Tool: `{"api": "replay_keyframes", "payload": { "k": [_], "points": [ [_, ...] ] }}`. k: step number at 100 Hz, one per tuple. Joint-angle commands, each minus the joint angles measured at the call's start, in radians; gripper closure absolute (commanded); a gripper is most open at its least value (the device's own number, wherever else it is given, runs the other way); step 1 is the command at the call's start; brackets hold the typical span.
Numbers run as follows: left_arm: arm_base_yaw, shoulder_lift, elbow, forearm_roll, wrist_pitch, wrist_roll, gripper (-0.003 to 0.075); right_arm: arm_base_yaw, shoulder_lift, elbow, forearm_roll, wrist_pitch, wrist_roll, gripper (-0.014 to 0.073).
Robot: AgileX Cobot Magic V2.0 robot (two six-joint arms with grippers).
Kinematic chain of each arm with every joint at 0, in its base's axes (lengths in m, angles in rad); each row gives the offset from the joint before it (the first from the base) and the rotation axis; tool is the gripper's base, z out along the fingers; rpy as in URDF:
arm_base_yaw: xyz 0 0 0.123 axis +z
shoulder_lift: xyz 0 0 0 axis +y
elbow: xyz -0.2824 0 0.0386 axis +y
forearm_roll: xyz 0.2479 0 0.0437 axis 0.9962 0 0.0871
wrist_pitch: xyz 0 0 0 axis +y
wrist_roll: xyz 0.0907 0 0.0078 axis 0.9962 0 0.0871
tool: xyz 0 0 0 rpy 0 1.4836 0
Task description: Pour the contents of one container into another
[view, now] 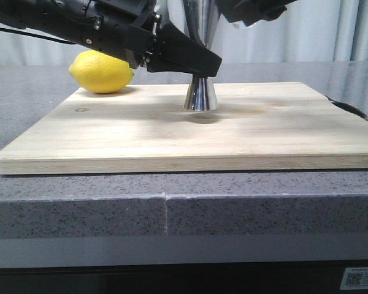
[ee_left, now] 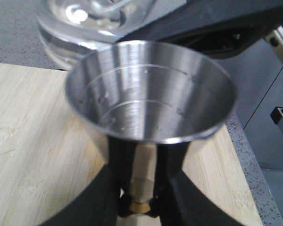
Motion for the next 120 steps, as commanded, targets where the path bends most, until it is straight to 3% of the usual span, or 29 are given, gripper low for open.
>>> {"api": "replay_keyframes", "payload": {
  "k": [1,120],
  "points": [
    [-0.014,-0.050,-0.029,-0.072,0.092,-0.008,0.0730,0.002,-0.045,-0.036,-0.012,-0.059,-0.002,0.0345],
    [-0.014,-0.050,-0.029,-0.072,0.092,-0.009,0.0730,0.002,-0.061,-0.036,-0.094,-0.020,-0.002,0.0345]
  ]
}}
